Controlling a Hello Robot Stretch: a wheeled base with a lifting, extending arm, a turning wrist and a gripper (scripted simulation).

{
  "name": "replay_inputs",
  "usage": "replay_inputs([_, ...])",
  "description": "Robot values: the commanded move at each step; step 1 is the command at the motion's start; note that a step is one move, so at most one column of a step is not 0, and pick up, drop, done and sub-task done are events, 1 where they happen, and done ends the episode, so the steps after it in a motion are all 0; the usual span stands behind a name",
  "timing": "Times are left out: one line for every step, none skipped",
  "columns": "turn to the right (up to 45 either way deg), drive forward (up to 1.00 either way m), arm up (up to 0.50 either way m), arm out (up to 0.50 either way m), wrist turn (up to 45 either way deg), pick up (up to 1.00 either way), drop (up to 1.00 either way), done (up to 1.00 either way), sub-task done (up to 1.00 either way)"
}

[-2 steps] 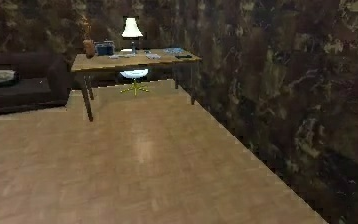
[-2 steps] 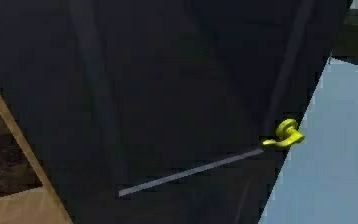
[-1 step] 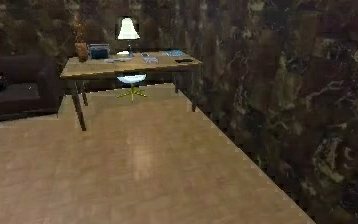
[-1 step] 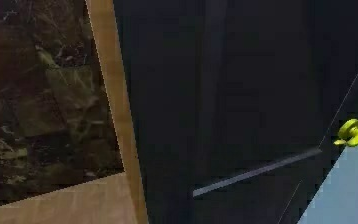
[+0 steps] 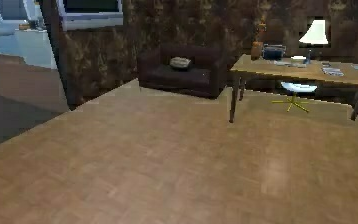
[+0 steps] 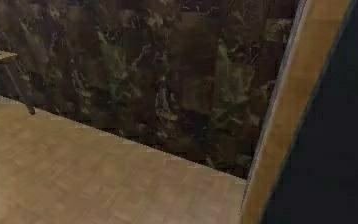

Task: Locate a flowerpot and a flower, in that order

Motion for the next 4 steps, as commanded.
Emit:
replay_inputs([-36.0, 0.0, 0.0, 0.0, 0.0, 0.0, 0.0, 0.0, 0.0])
replay_inputs([0.0, 1.0, 0.0, 0.0, 0.0, 0.0, 0.0, 0.0, 0.0])
replay_inputs([-9.0, 0.0, 0.0, 0.0, 0.0, 0.0, 0.0, 0.0, 0.0])
replay_inputs([0.0, 0.1, 0.0, 0.0, 0.0, 0.0, 0.0, 0.0, 0.0])
